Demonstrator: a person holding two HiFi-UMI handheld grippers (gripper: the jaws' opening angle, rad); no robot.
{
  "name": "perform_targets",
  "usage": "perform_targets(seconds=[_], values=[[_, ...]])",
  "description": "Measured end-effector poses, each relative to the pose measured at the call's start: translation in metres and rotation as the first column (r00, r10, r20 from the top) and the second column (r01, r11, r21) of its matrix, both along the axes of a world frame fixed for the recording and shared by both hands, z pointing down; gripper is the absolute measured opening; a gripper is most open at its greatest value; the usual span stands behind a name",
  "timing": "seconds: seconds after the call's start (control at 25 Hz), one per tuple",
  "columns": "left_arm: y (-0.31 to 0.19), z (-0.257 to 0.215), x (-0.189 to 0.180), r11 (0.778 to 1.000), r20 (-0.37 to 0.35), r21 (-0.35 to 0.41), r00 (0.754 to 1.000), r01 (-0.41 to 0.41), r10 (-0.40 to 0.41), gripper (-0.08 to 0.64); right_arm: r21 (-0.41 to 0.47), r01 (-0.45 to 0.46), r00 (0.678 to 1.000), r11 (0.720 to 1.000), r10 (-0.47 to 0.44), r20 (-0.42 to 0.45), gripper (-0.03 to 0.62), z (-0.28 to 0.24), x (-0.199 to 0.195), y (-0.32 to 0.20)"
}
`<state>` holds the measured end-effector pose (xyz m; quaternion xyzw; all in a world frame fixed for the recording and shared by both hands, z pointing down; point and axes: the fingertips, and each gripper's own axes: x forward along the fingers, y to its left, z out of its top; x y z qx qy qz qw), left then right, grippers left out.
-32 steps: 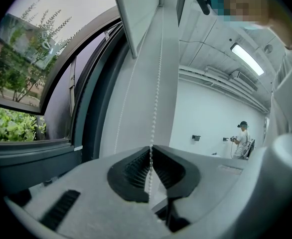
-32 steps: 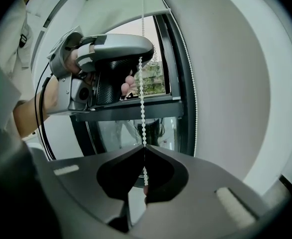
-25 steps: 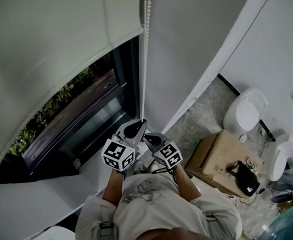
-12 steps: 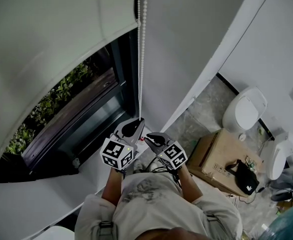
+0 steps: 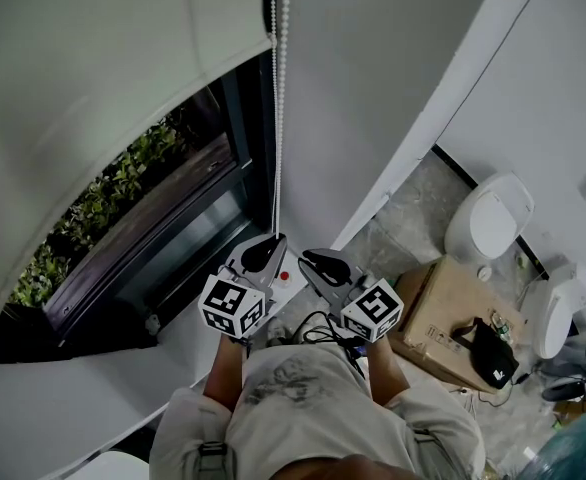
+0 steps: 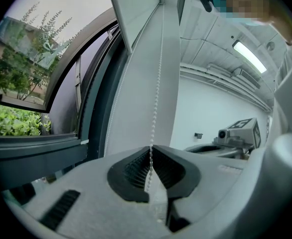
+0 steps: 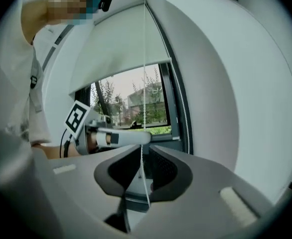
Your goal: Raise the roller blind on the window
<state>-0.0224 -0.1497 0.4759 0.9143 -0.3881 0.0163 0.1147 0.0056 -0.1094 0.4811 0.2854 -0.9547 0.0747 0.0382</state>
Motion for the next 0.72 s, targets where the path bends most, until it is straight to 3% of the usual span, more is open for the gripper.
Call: perform_targets(seconds=[0.44, 0.72], values=[[0.004, 0.0, 0.003, 1.0, 0.007, 0.005, 1.0, -0.007, 0.007, 0.023, 0.209, 0.006, 0.995, 0.978, -0.026, 0.095, 0.073, -0.099, -0.007, -0.003], [0.004, 0.0, 0.005, 1.0, 0.007, 0.006, 1.0, -0.013, 0.013, 0.023, 0.28, 0.01, 0.991, 0.96, -0.048, 0.127, 0.078, -0.142, -0.018, -0.017]])
